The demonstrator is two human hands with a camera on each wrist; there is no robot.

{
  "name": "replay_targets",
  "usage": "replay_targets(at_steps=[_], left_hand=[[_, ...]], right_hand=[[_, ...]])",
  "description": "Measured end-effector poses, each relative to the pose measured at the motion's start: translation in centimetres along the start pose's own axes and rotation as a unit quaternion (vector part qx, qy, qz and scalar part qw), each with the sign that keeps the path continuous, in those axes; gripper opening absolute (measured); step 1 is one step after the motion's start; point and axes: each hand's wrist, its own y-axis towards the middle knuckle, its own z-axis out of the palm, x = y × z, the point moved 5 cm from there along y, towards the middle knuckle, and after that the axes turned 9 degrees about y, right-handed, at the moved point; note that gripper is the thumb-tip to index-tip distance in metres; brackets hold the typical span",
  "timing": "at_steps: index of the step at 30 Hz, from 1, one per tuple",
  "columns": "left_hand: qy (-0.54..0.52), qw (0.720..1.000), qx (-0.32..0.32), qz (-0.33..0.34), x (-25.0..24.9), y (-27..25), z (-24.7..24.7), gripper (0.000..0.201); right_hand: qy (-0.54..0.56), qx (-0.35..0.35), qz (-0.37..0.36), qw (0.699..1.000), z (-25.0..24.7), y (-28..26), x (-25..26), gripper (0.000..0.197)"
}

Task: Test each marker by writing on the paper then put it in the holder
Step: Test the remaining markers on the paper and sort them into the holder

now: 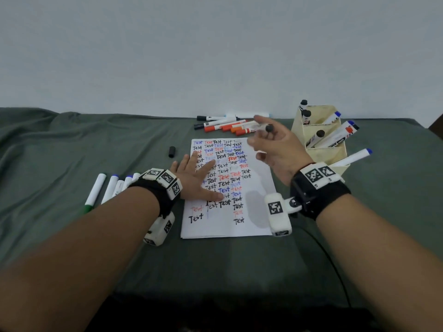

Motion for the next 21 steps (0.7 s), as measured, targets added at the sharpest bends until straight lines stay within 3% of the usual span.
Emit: replay_targets(at_steps=[3,8,11,12,17,21], left_hand=[[-0.006,1.0,-0.005,0.0,0.0,-0.1,0.0,0.127],[-0.014,1.0,-0.004,0.002,0.0,0.1,0.1,0.133],[-0.016,1.0,-0.006,0.002,0.1,0.3,0.2,0.132],[-0.017,1.0,-0.005,0.002,0.2,0.3,0.2,0.131],[-0.018,1.0,-0.005,0.001,0.2,0.3,0.2,0.131],[-0.017,1.0,-0.007,-0.001,0.3,0.3,0.3,0.131]], right_hand=[[0.117,-0.056,0.048,0.99,-0.8,-0.7,-1.9,0.023],[0.192,-0.137,0.067,0.969,-2.3,-2.0,-4.6,0.025],[0.232,-0.162,0.039,0.958,-3.1,-2.4,-5.5,0.011],[0.23,-0.161,0.025,0.959,-3.2,-2.5,-5.6,0.003],[0.091,-0.148,-0.052,0.983,-3.5,-2.5,-5.5,0.025],[0.005,-0.153,-0.06,0.986,-3.8,-2.2,-6.1,0.022]])
